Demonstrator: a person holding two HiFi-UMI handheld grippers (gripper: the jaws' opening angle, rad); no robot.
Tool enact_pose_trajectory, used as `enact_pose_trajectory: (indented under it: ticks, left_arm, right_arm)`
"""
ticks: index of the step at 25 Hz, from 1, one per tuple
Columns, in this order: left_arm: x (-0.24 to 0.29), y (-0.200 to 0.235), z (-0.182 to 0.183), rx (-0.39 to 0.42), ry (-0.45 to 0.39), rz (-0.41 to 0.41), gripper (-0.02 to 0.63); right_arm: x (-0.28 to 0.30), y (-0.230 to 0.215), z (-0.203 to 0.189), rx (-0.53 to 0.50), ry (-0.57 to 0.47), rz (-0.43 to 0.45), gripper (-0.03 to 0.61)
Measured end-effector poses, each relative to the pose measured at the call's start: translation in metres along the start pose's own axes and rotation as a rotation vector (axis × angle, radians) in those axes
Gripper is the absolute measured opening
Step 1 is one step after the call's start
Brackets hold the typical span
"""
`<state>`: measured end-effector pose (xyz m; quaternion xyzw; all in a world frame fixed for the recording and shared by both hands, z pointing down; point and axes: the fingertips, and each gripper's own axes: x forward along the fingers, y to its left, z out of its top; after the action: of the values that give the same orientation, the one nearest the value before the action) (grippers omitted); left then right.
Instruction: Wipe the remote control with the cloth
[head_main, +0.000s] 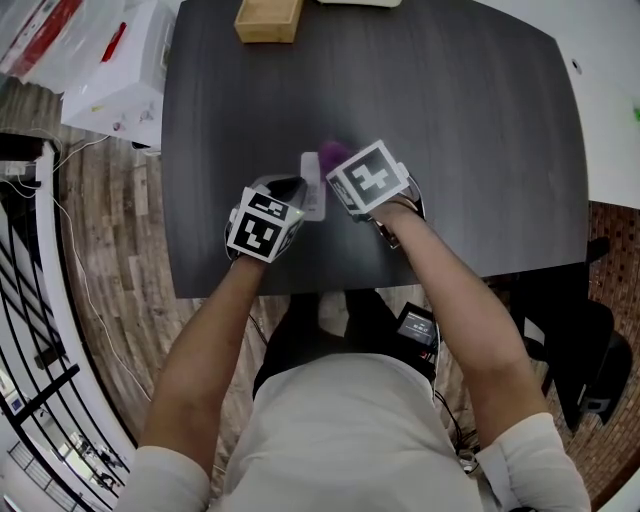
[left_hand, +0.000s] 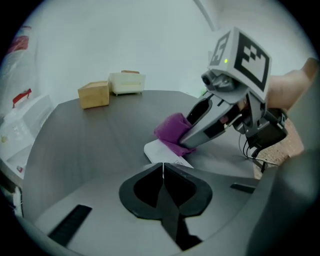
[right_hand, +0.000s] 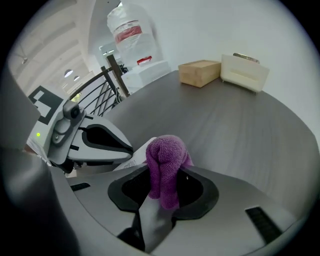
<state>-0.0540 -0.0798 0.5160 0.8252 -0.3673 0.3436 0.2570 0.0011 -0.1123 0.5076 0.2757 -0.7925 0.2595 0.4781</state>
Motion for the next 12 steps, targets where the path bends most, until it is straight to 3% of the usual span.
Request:
enact_pose_trajectory:
  ticks: [12]
  left_arm:
    - [0.001,0.001,-0.003,-0.018,-0.025,0.037,0.003]
  right_arm:
    - [-0.006,0.055,-0.044,-0.036,0.017,0.054,0.132]
